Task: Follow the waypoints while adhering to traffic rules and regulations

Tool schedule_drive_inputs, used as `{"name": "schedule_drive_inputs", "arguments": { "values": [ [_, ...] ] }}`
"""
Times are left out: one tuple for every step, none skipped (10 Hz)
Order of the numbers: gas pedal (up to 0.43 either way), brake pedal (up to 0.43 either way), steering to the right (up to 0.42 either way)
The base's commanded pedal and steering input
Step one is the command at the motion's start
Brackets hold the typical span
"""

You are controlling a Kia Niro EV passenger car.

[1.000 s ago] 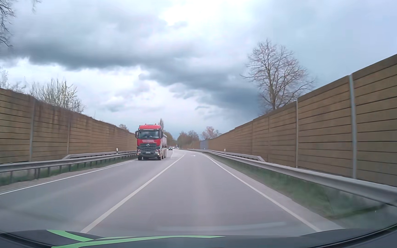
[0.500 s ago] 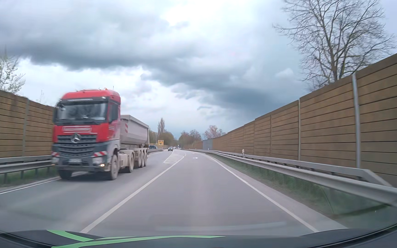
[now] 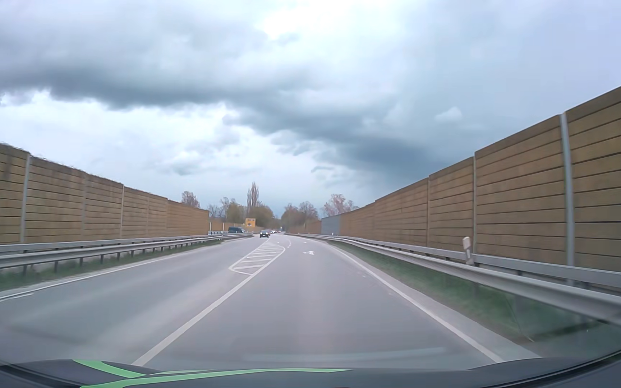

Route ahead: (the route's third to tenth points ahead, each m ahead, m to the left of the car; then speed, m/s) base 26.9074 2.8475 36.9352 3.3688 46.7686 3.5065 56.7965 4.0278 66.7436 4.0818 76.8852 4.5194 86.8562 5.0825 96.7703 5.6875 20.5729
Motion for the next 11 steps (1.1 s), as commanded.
{"name": "schedule_drive_inputs", "arguments": {
  "values": [
    [0.157, 0.000, 0.001],
    [0.157, 0.000, 0.000],
    [0.157, 0.000, 0.000],
    [0.157, 0.000, 0.001],
    [0.157, 0.000, 0.001],
    [0.150, 0.000, 0.000],
    [0.150, 0.000, 0.001],
    [0.150, 0.000, 0.001],
    [0.150, 0.000, 0.000],
    [0.150, 0.000, 0.000],
    [0.150, 0.000, 0.000]
  ]
}}
